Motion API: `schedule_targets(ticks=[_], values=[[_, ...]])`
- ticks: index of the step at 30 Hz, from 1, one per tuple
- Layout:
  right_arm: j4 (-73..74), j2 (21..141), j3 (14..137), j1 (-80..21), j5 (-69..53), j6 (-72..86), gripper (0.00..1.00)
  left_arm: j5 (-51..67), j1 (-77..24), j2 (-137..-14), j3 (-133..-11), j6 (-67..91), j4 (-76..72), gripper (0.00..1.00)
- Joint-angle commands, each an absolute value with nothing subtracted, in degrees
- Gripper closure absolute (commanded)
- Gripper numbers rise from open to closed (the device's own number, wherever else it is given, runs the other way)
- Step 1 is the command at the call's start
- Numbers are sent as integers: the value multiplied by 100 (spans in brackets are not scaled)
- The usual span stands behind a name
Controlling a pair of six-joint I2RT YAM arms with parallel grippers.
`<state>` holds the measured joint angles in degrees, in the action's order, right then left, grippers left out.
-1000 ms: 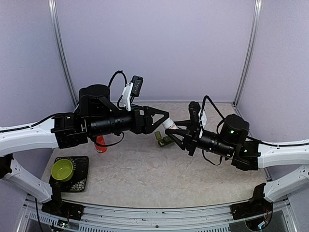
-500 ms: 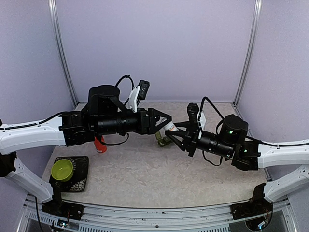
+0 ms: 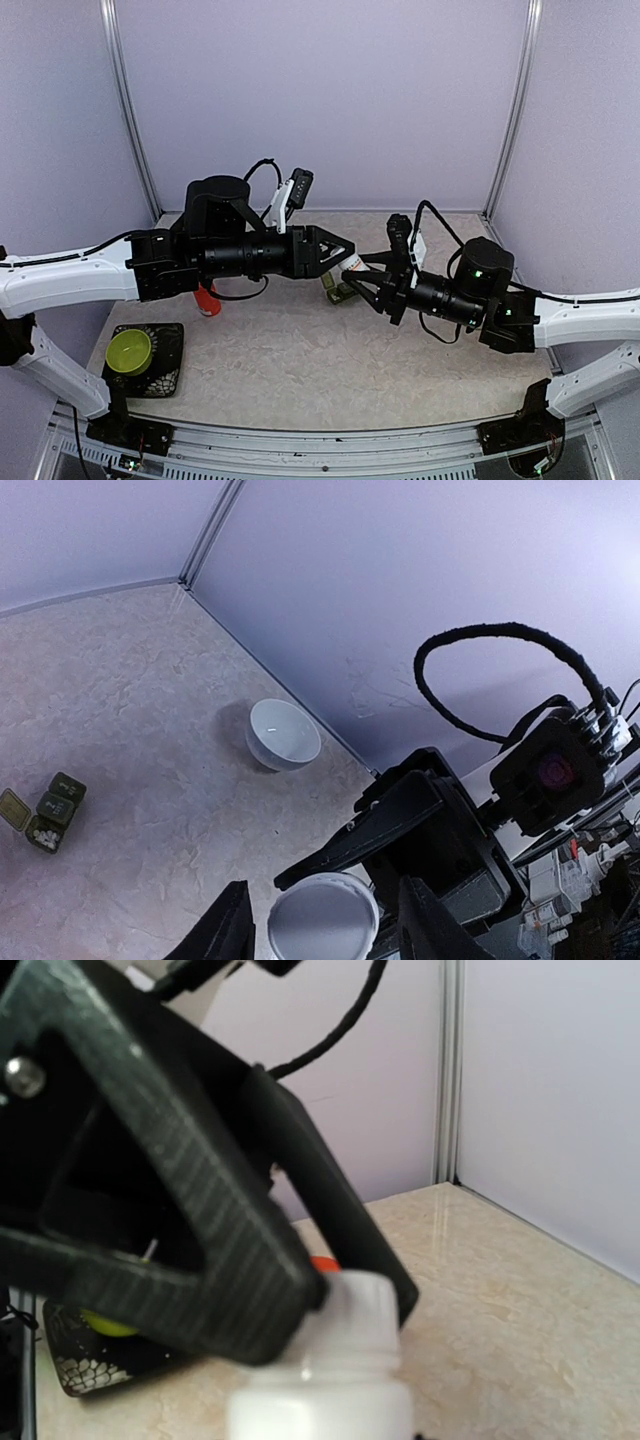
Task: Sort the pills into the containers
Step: Screw the lid of the pill bottle onto the pill bottle.
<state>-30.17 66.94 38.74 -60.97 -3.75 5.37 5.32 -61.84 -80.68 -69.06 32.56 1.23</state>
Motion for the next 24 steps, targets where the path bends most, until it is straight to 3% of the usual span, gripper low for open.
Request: schedule_targets(ticks=[1, 10, 16, 24], values=[[-3074, 6670, 4082, -6161, -303, 475, 100, 688, -6161, -8119, -7022, 3232, -80, 55], [-3133, 6617, 4080, -6163, -442, 605, 100, 856, -6167, -8050, -6869, 3024, -317, 80], [-3268, 6370, 3991, -6124, -849, 1184, 100, 1239, -6175, -7902, -6576, 2640, -719, 81], [-4003, 6155, 3774, -5635, -2661, 3061, 100, 2342, -6186, -7526, -6081, 1868, -1476, 80]])
